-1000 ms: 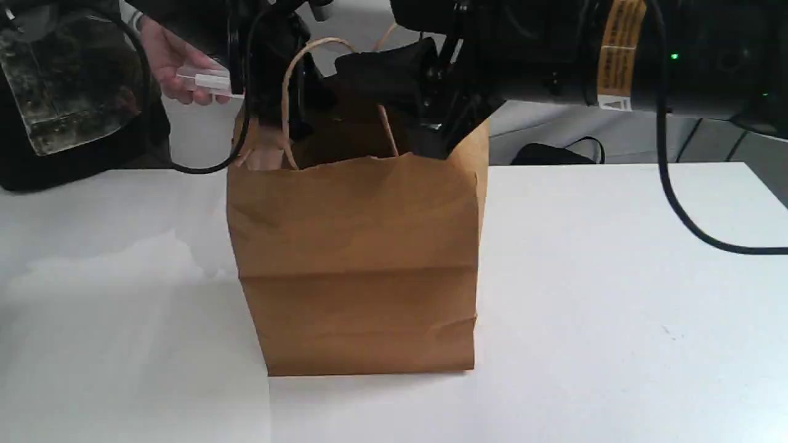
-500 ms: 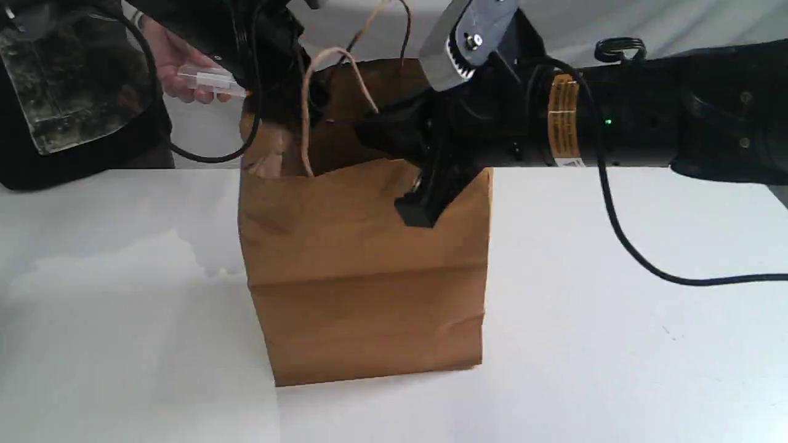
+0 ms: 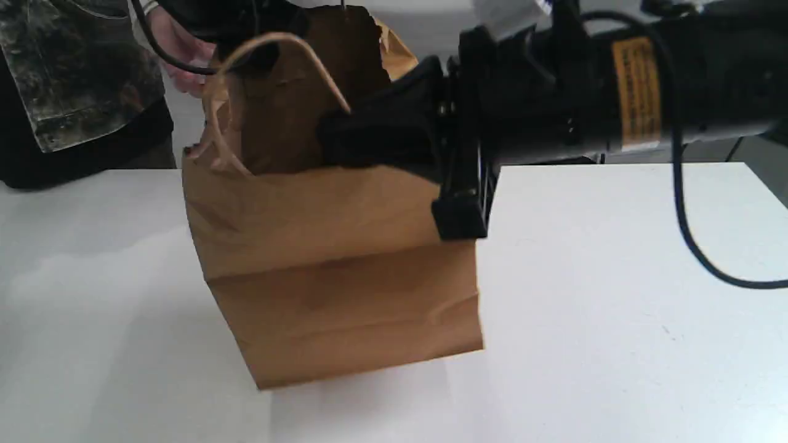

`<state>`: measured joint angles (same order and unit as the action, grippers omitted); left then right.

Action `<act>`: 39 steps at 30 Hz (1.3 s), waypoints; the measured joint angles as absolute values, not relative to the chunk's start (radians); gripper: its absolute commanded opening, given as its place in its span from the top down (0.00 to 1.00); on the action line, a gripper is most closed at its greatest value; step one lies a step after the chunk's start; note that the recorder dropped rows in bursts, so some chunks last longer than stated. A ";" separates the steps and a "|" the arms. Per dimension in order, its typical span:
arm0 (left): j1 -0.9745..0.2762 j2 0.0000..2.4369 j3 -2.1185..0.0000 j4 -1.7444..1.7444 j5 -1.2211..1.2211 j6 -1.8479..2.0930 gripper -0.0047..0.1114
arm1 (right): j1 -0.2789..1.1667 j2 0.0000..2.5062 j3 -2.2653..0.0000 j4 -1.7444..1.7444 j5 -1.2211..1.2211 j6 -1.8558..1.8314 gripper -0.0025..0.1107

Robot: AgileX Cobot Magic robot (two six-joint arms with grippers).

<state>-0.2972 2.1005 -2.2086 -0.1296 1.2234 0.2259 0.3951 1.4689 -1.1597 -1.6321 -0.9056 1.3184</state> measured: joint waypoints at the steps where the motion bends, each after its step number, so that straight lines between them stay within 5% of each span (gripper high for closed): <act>1: -0.297 2.100 -2.184 -0.130 1.223 0.218 0.96 | 0.395 1.448 -1.160 -1.592 -0.881 1.307 0.98; 17: -0.297 2.037 -1.927 -0.236 1.228 0.313 0.96 | 0.395 1.651 -1.535 -1.589 -0.729 1.453 0.98; 39: -0.295 2.037 -1.924 -0.206 1.220 0.415 0.96 | 0.395 1.718 -1.574 -1.620 -0.690 1.481 0.98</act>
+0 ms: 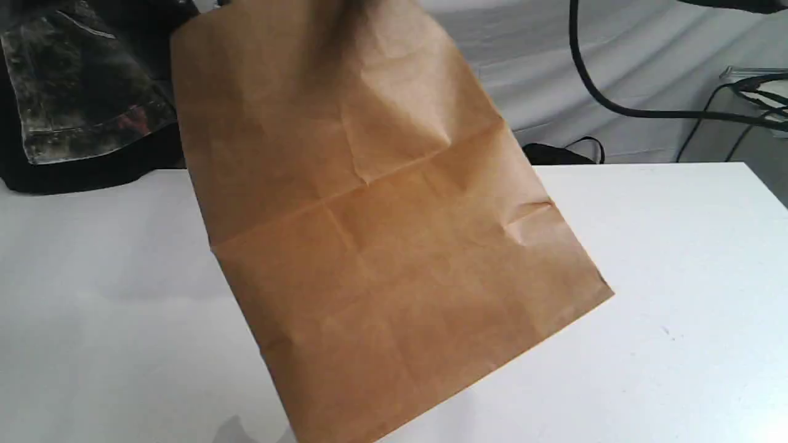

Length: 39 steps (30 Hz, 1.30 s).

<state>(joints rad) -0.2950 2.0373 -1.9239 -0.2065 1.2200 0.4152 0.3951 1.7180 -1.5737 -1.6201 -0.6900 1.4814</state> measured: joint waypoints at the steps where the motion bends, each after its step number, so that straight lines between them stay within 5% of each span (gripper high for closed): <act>1: -0.291 2.037 -1.924 -0.206 1.220 0.428 0.96 | 0.395 1.718 -1.574 -1.635 -0.692 1.496 0.98; 11: -0.174 2.037 -1.924 -0.273 1.207 0.468 0.96 | 0.395 1.704 -1.524 -1.748 -0.869 1.583 0.98; 26: -0.172 2.037 -1.995 -0.314 1.066 0.505 0.96 | 0.395 1.513 -0.936 -1.505 -0.816 1.074 0.98; 36: -0.183 2.055 -2.011 -0.326 1.037 0.527 0.95 | 0.395 1.501 -0.914 -1.406 -0.768 1.001 0.97; 39: -0.183 2.063 -2.011 -0.326 1.026 0.527 0.87 | 0.395 1.499 -0.914 -1.385 -0.760 0.997 0.88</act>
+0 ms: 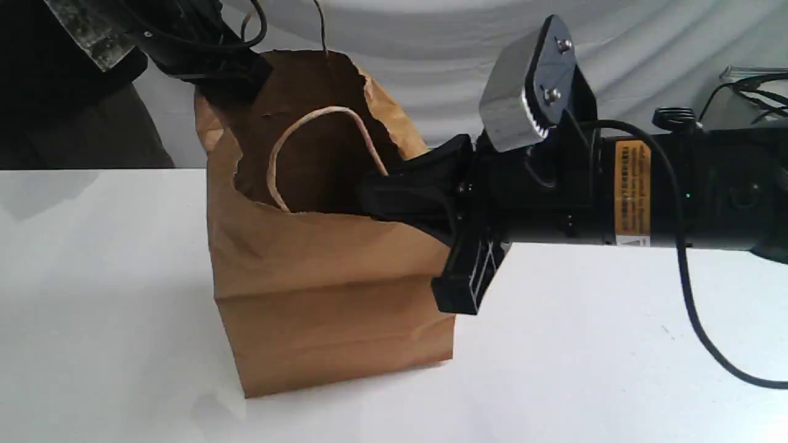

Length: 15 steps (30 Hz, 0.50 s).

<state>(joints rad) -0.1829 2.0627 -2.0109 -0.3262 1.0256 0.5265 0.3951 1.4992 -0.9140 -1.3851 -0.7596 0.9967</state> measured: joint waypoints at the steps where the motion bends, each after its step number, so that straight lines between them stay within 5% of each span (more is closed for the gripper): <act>1: -0.183 2.063 -2.011 -0.326 1.021 0.527 0.82 | 0.395 1.499 -0.914 -1.385 -0.759 0.989 0.83; 8: -0.183 2.063 -2.011 -0.326 1.014 0.527 0.34 | 0.395 1.499 -0.914 -1.300 -0.757 0.894 0.37; 15: -0.183 2.060 -2.011 -0.274 0.999 0.509 0.28 | 0.395 1.499 -0.914 -1.069 -0.755 0.680 0.33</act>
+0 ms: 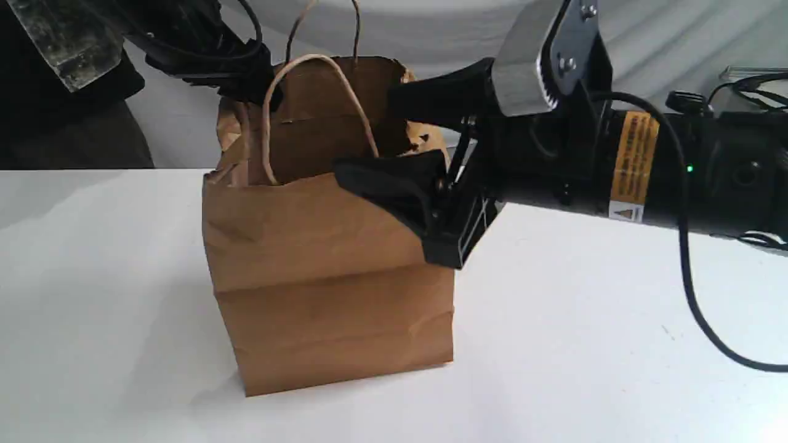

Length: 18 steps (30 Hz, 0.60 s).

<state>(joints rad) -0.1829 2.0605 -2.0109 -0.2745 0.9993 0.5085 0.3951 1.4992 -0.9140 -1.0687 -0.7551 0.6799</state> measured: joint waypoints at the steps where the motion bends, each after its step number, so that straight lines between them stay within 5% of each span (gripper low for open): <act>1: -0.183 2.058 -2.011 -0.264 0.997 0.509 0.28 | 0.395 1.499 -0.914 -1.038 -0.755 0.651 0.33; 18: -0.173 1.871 -2.011 -0.222 0.995 0.409 0.28 | 0.395 1.370 -0.914 -0.957 -0.591 0.503 0.33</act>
<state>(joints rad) -0.1731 1.8713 -2.0109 -0.2220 0.9949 0.4090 0.3951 1.3697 -0.9140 -0.9566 -0.5914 0.5026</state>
